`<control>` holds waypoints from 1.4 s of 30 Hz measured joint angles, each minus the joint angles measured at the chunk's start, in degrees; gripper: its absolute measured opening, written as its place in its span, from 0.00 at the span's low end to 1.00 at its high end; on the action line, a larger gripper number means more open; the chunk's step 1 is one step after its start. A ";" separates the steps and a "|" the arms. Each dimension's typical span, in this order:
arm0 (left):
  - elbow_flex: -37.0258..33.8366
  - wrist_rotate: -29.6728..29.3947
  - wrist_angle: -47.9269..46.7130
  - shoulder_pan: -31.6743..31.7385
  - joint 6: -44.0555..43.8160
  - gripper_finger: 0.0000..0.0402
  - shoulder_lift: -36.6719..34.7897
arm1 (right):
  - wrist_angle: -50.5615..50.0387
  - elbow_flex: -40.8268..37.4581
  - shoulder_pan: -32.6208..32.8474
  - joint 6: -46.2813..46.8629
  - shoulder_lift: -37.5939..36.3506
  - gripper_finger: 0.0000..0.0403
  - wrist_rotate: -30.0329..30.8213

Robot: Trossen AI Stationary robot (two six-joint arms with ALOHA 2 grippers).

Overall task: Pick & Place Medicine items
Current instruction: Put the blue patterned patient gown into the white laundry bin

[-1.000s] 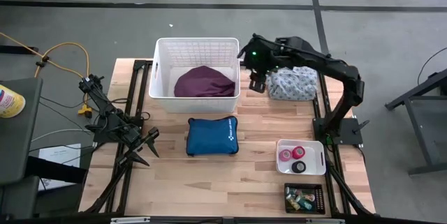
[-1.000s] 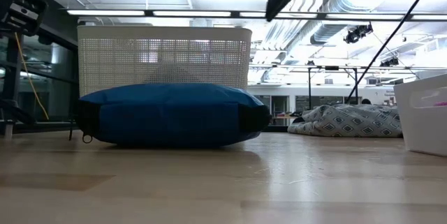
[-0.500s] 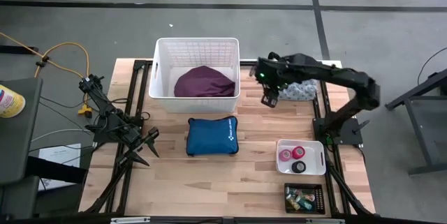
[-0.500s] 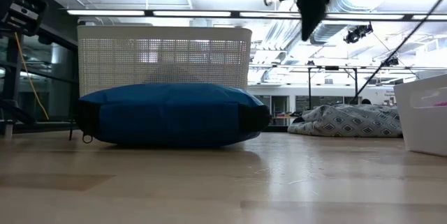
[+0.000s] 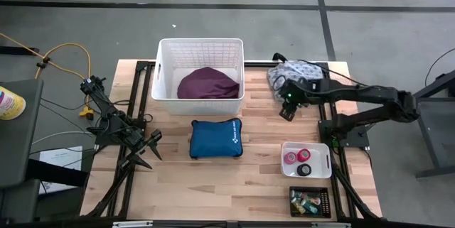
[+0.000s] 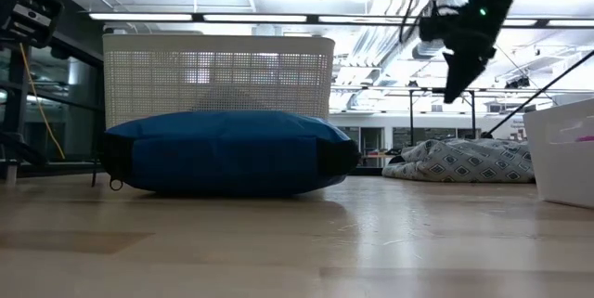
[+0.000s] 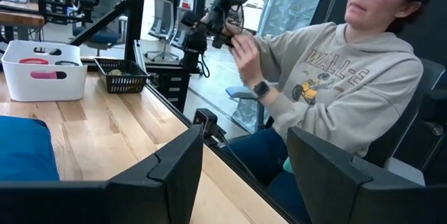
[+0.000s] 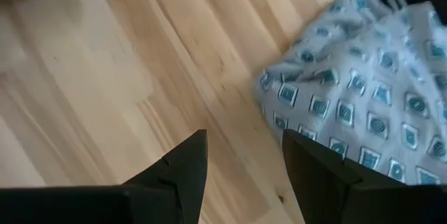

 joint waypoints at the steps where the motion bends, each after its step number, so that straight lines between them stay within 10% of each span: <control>1: -0.01 0.01 0.01 -0.01 0.00 0.50 -0.01 | 0.53 -1.40 0.00 -0.39 -0.47 0.43 0.03; 35: -0.01 -0.01 0.00 0.00 0.00 0.50 -0.02 | 8.20 -5.85 3.76 -4.12 -0.89 0.44 -3.15; 42: -0.01 0.01 0.01 0.00 0.00 0.50 -0.02 | 9.21 -5.80 3.74 -4.72 0.78 0.57 -4.24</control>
